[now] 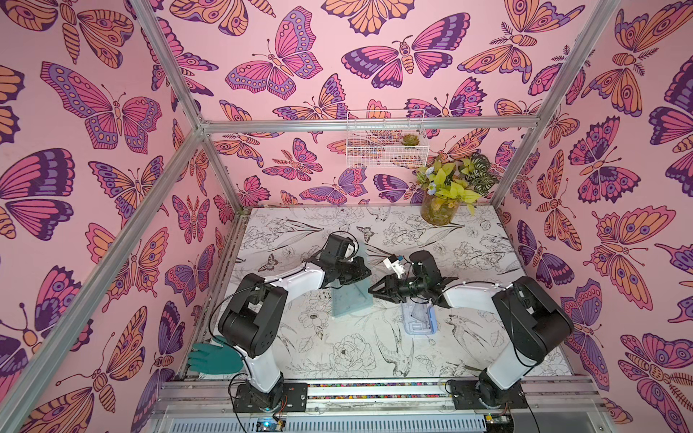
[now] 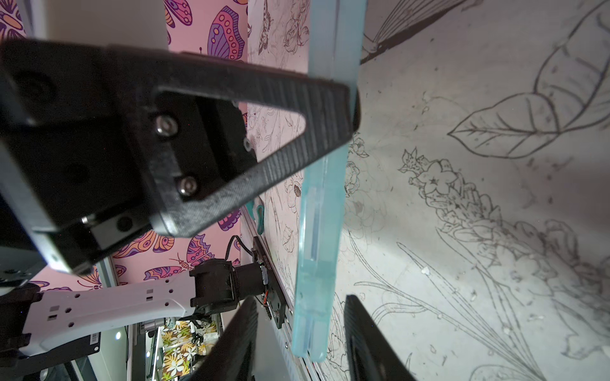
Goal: Open the ruler set and take out the ruler
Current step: Open the ruler set box at the center of the board.
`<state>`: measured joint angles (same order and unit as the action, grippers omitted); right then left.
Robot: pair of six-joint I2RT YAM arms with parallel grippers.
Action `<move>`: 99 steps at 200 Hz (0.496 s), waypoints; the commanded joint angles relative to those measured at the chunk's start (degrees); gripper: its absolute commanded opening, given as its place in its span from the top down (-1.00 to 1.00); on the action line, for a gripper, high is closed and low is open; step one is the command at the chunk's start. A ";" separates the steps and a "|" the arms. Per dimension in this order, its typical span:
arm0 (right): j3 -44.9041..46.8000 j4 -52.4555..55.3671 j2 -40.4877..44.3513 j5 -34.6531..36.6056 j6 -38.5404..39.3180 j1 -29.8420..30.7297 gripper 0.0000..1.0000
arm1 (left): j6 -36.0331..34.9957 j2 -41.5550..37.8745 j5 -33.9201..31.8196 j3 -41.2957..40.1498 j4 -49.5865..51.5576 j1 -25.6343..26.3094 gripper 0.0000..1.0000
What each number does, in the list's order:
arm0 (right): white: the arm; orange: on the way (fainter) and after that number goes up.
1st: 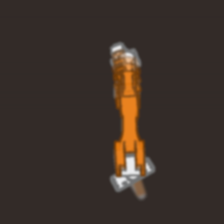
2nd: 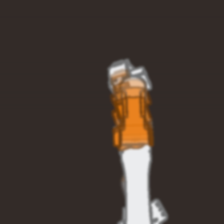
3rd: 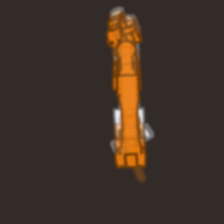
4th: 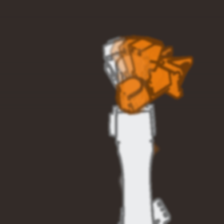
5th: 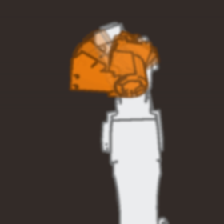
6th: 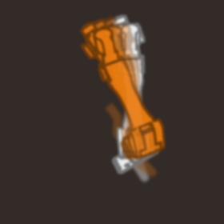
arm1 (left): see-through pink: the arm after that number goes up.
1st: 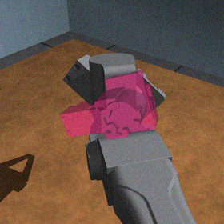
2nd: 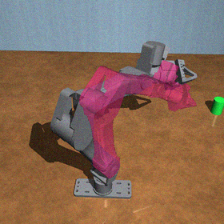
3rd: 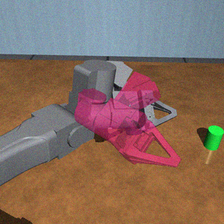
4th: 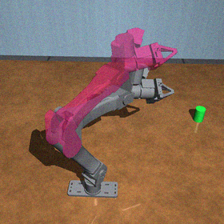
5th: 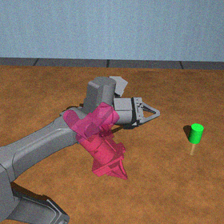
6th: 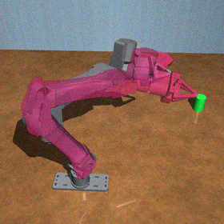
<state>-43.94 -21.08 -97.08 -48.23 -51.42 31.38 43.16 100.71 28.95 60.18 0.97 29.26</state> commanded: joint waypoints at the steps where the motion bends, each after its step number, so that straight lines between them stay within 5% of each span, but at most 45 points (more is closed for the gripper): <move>1: -1.76 -1.03 -0.89 -0.02 -0.43 0.62 0.16 | 0.92 0.28 2.68 -1.30 -0.46 -0.14 1.00; 99: -2.51 1.37 -1.62 1.24 0.28 1.21 0.51 | 0.47 0.95 2.36 -1.65 -0.53 -0.16 1.00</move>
<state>-44.38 -20.99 -98.15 -47.24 -52.25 31.66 43.16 100.71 29.04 60.12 0.86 29.26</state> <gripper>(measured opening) 0.256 0.086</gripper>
